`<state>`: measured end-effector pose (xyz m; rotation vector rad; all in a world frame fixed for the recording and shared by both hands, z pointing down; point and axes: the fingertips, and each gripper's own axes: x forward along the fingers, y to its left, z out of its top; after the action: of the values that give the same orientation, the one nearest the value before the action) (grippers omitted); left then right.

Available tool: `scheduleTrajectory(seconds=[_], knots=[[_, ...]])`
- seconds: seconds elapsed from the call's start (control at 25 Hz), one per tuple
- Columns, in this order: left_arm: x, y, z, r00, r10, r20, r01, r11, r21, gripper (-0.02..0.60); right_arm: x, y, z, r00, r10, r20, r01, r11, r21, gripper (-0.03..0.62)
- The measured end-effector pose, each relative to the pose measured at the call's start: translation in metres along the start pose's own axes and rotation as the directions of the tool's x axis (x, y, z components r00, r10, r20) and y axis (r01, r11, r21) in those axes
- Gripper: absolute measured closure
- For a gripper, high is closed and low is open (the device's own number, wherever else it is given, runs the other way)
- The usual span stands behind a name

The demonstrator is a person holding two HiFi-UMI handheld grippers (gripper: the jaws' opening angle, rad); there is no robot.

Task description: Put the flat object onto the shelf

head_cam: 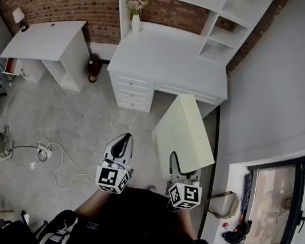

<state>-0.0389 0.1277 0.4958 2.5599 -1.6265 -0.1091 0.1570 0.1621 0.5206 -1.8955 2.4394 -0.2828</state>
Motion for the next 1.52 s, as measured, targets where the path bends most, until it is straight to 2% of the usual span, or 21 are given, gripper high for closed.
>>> scheduleTrajectory(seconds=[0.68, 0.88, 1.28, 1.52], knots=[[-0.009, 0.013, -0.001, 1.000, -0.010, 0.003, 0.010, 1.000, -0.014, 0.558, 0.006, 0.016, -0.004, 1.000, 0.005, 0.001, -0.005, 1.000, -0.016, 0.309], [-0.009, 0.035, 0.000, 1.000, -0.023, -0.005, 0.023, 1.000, -0.020, 0.558, 0.021, 0.031, -0.004, 1.000, 0.007, 0.001, -0.007, 0.999, 0.032, 0.307], [-0.004, 0.090, -0.012, 0.997, -0.079, -0.026, 0.078, 0.996, -0.048, 0.558, 0.059, 0.069, -0.017, 1.000, -0.029, -0.007, 0.029, 0.999, 0.041, 0.307], [0.027, 0.105, -0.028, 0.994, -0.098, -0.055, 0.094, 0.993, -0.078, 0.558, 0.098, 0.059, -0.022, 0.999, -0.033, -0.032, 0.034, 0.998, 0.046, 0.307]])
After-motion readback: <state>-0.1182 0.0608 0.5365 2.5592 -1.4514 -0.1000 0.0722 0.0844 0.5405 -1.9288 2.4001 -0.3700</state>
